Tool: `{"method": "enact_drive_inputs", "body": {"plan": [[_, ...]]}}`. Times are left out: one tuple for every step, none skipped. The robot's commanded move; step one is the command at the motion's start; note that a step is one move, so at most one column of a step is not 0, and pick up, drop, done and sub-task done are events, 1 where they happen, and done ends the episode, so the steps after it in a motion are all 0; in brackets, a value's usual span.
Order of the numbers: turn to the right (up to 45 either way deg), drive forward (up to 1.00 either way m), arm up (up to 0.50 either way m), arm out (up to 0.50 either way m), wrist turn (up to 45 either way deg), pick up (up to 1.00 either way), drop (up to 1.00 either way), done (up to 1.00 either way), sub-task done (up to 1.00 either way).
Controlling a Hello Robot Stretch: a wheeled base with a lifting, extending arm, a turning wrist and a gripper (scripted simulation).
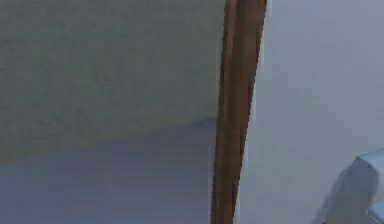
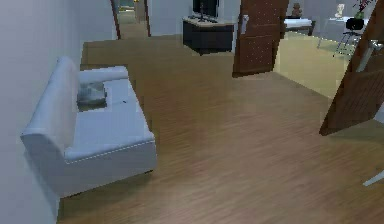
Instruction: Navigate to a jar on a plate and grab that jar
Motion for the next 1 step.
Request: {"method": "enact_drive_inputs", "body": {"plan": [[-18.0, 0.00, 0.00, 0.00, 0.0, 0.00, 0.00, 0.00, 0.00]]}}
